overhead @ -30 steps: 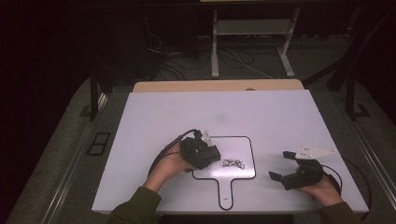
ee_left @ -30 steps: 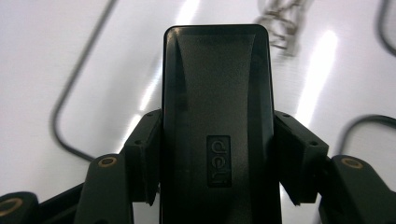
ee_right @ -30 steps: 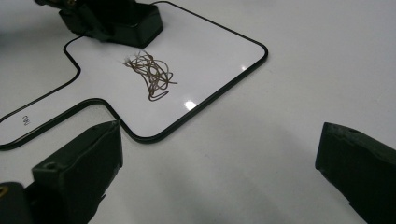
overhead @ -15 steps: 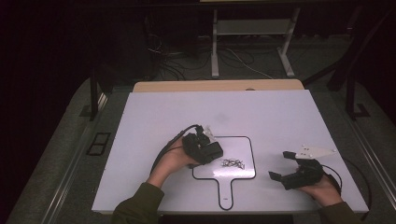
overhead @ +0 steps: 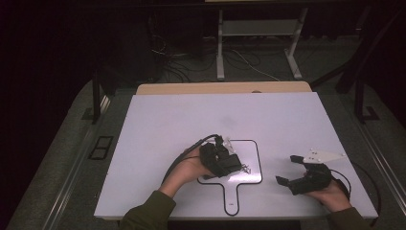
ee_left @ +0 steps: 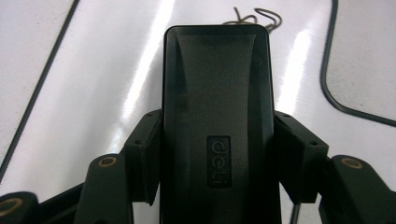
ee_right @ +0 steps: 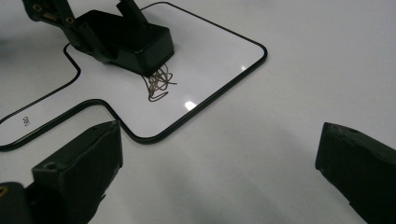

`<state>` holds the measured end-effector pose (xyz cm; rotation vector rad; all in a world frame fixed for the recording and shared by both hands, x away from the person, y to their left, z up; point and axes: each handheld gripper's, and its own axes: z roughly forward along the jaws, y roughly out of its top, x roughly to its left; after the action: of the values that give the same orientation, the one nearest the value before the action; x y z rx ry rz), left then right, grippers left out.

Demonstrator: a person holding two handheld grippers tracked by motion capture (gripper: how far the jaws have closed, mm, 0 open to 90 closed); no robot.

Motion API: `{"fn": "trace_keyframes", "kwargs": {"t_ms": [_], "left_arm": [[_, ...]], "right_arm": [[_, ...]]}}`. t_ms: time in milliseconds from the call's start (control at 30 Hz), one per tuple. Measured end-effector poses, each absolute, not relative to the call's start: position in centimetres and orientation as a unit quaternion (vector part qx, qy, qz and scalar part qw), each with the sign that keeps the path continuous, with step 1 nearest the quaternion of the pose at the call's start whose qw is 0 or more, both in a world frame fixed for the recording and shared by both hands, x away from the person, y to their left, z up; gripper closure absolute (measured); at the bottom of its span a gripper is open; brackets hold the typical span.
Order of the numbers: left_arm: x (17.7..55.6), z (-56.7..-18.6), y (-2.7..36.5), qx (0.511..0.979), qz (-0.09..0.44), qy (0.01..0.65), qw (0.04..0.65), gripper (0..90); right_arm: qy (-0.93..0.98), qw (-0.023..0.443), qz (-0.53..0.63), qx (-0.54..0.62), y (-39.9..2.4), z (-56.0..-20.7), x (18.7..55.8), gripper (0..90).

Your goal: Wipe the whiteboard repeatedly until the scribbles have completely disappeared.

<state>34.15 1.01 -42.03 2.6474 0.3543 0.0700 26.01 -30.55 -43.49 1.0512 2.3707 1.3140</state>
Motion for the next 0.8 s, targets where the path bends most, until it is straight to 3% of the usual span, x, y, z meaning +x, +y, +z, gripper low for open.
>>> {"fn": "trace_keyframes", "kwargs": {"t_ms": [367, 800], "left_arm": [[36.2, -42.0, 1.7, 0.959, 0.05, 0.166, 0.227, 38.9], [34.0, -42.0, -0.8, 0.967, 0.033, 0.118, 0.222, 38.9]], "right_arm": [[0.81, 0.117, 0.448, 0.359, -30.6, -43.5, 26.0, 0.0], [0.811, 0.117, 0.448, 0.358, -30.5, -43.5, 26.0, 0.0]]}}
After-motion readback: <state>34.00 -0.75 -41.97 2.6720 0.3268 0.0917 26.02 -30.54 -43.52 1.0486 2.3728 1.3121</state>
